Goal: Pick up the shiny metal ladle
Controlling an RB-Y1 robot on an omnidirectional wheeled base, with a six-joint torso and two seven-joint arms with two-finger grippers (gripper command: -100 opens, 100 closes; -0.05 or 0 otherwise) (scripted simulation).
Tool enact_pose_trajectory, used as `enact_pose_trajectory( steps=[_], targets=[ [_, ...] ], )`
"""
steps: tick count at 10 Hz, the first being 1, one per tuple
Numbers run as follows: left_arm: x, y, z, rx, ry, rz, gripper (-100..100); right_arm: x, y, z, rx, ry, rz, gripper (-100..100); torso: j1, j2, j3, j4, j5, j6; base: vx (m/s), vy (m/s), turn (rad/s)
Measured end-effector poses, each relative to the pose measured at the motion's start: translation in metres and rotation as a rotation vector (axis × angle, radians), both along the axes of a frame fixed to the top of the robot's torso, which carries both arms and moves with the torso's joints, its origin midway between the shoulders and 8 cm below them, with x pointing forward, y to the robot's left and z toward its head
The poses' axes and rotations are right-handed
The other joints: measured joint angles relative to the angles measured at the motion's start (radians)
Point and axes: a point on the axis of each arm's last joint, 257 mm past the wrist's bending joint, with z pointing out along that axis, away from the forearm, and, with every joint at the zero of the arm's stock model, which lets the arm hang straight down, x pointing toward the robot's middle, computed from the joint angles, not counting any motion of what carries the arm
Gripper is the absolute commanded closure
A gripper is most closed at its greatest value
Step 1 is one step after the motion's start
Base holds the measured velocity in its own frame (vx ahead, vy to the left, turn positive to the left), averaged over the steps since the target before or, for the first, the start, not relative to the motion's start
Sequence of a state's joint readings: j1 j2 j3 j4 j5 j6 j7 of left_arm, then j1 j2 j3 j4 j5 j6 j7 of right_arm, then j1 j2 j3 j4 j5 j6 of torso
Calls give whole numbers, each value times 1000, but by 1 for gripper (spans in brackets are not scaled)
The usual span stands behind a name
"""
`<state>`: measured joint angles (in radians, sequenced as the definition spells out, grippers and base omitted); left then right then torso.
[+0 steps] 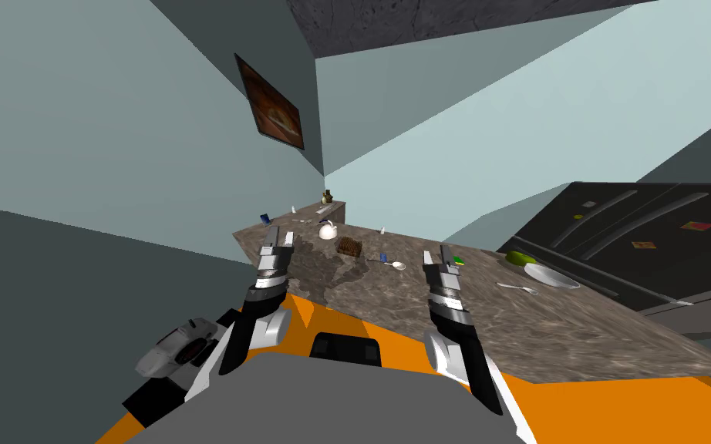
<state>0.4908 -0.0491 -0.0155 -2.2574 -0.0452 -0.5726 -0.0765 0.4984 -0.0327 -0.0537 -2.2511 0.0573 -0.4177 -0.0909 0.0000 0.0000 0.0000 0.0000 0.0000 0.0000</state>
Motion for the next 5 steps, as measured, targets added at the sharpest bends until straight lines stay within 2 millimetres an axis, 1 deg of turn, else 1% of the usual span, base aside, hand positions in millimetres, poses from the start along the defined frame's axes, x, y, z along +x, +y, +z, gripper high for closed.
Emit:
enact_pose_trajectory(
  steps=[3, 4, 5],
  targets=[
    [0, 0, 0, 0, 0, 0, 0, 2, 9, -23, -69, 76, 27, -100, -8, 10, 6, 2, -2, 0, -145, -116, 10],
    [0, 0, 0, 0, 0, 0, 0, 3, 10, -32, -96, 103, 36, -100, -9, 10, 6, 2, -2, 0, -178, -108, 37],
    [0, 0, 0, 0, 0, 0, 0, -1, 16, -42, -123, 132, 48, -100, -8, 12, 7, 3, -2, 0, -203, -75, 41]
  ],
)
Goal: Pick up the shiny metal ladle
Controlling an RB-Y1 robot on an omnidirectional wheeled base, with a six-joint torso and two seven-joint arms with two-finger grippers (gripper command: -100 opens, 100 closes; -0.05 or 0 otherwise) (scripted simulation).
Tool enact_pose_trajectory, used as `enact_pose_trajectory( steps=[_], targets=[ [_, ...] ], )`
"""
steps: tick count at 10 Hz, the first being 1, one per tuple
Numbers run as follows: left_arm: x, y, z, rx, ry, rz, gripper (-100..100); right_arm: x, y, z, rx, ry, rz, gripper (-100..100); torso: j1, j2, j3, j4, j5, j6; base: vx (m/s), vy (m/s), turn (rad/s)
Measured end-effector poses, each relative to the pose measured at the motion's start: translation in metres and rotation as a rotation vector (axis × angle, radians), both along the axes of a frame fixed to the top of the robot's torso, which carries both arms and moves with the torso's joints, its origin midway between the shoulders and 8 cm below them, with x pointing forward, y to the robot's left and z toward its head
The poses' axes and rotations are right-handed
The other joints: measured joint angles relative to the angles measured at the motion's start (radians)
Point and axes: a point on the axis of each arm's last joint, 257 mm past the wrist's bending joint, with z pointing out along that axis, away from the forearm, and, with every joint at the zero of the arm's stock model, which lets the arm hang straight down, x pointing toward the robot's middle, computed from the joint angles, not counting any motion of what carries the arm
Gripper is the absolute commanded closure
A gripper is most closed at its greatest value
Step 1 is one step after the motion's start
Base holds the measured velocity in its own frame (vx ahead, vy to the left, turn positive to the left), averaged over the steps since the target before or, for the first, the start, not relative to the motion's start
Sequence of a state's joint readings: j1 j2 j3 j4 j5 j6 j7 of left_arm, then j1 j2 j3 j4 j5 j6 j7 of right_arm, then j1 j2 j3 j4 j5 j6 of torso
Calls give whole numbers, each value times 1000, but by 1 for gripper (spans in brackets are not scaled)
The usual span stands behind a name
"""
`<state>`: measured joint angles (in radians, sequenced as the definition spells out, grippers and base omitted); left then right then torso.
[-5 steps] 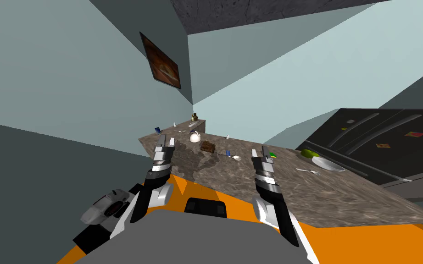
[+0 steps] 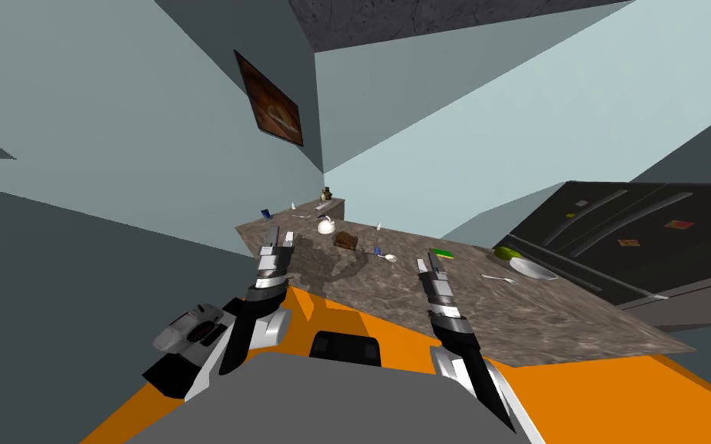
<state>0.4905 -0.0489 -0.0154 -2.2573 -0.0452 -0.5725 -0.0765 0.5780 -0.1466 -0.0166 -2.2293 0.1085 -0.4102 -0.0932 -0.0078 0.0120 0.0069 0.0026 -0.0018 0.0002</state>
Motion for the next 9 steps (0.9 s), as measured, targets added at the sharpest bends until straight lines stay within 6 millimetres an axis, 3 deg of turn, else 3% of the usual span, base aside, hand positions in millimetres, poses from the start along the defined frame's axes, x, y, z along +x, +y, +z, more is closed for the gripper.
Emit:
enact_pose_trajectory(
  steps=[3, 9],
  targets=[
    [0, 0, 0, 0, 0, 0, 0, -4, 13, -33, -98, 85, 44, -100, 3, 3, 2, 1, 1, 0, -212, -65, 70],
    [0, 0, 0, 0, 0, 0, 0, -20, 27, -97, -278, 224, 141, -100, 6, -6, -3, -1, 1, 0, -108, -24, 68]
  ],
)
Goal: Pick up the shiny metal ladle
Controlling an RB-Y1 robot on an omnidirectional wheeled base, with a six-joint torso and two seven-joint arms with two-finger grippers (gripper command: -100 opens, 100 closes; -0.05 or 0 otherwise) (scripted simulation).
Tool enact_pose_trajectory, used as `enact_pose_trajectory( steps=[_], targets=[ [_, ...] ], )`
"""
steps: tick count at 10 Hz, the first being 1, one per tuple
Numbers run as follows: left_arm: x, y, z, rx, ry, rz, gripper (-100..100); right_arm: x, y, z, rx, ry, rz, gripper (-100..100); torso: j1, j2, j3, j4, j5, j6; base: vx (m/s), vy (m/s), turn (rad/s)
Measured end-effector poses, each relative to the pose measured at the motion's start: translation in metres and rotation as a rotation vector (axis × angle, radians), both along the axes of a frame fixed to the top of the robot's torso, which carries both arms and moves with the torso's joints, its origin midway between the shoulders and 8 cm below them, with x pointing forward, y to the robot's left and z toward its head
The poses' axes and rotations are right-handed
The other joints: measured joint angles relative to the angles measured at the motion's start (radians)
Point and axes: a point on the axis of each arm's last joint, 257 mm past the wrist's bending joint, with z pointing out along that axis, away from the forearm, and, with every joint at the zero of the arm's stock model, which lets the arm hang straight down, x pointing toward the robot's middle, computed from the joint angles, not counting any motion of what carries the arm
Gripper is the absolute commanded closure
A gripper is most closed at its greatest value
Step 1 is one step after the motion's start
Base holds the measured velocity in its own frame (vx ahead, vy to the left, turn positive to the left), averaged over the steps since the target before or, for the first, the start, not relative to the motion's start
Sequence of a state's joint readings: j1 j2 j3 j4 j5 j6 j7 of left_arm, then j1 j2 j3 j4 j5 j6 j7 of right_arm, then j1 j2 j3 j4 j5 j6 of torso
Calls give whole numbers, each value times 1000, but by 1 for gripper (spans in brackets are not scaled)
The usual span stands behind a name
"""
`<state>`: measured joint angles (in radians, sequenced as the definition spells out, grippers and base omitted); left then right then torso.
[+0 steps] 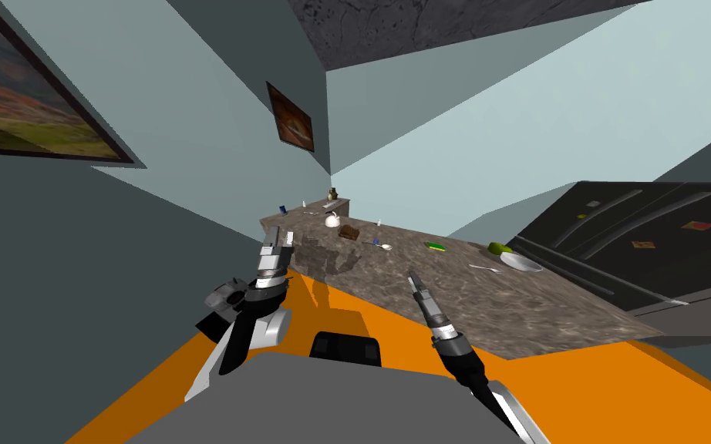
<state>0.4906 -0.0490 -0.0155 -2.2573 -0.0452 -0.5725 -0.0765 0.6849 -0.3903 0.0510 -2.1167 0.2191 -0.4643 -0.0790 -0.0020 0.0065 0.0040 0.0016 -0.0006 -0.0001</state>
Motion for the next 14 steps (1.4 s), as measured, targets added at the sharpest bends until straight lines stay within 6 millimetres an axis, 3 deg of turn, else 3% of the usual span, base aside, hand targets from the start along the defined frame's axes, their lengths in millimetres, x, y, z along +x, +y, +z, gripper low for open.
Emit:
enact_pose_trajectory(
  steps=[6, 14],
  targets=[
    [0, 0, 0, 0, 0, 0, 0, -19, 8, -56, -173, 112, 107, -100, 1, -5, -3, -1, 0, 0, -43, -4, 108],
    [0, 0, 0, 0, 0, 0, 0, -56, -15, -144, -453, 274, 284, -100, 4, -8, -4, -2, 1, 0, -11, 31, 136]
  ],
)
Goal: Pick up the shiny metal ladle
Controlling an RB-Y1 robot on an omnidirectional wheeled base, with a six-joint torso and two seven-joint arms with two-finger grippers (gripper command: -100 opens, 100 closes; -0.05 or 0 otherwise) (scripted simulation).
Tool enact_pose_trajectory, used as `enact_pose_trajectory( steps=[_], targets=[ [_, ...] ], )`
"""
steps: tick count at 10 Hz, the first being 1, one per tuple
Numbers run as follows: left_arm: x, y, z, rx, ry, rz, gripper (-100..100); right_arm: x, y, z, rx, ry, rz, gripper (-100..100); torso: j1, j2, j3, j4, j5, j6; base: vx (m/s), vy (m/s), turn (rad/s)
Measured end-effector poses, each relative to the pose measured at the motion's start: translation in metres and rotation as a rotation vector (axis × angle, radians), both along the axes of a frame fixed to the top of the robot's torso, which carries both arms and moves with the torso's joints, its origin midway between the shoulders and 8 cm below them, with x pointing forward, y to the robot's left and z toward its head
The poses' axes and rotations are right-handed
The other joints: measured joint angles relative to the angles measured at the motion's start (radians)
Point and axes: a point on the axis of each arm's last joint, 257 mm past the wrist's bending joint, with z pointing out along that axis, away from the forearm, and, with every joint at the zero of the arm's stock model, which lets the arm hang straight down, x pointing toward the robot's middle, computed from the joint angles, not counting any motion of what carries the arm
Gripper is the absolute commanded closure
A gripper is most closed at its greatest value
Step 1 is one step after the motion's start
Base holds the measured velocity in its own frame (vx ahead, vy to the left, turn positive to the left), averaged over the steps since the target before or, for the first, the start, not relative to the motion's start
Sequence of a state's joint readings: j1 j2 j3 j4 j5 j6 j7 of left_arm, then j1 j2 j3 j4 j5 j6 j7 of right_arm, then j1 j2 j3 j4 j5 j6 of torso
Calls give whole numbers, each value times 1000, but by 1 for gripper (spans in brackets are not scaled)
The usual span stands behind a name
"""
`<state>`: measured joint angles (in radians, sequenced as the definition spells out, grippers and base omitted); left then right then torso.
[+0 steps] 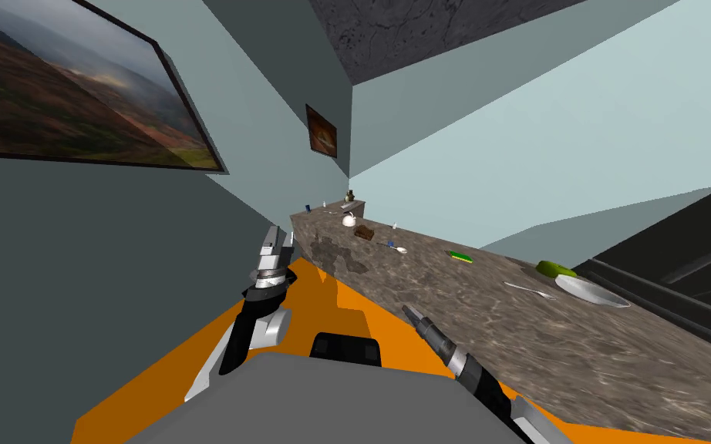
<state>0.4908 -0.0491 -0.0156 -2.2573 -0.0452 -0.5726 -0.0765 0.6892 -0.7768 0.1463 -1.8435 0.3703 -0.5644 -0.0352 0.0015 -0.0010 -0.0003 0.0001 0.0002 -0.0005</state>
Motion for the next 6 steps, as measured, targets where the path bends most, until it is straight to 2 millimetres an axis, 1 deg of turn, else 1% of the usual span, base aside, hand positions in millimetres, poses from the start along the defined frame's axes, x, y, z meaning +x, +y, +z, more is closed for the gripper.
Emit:
enact_pose_trajectory(
  steps=[1, 2, 3, 4, 5, 6],
  targets=[
    [0, 0, 0, 0, 0, 0, 0, -7, -4, -11, -32, 20, 21, -100, 0, 0, 0, 0, 0, 1, -1, 57, 203],
    [0, 0, 0, 0, 0, 0, 0, -18, -11, -21, -73, 42, 49, -100, 1, 0, 0, 0, 0, 0, 2, 51, 95],
    [0, 0, 0, 0, 0, 0, 0, -22, -19, -29, -108, 58, 74, -100, 1, 0, 0, 0, 0, 1, 5, 68, 198],
    [0, 0, 0, 0, 0, 0, 0, -28, -27, -41, -150, 79, 101, -100, 1, -1, 0, 0, 0, 0, 10, 53, 103],
    [0, 0, 0, 0, 0, 0, 0, -33, -33, -46, -184, 94, 125, -100, 1, -1, 0, 0, 0, 1, 9, 17, -10],
    [0, 0, 0, 0, 0, 0, 0, -36, -39, -48, -204, 103, 136, -100, -1, 0, 0, 0, 0, 1, 5, 44, 188]
  ],
)
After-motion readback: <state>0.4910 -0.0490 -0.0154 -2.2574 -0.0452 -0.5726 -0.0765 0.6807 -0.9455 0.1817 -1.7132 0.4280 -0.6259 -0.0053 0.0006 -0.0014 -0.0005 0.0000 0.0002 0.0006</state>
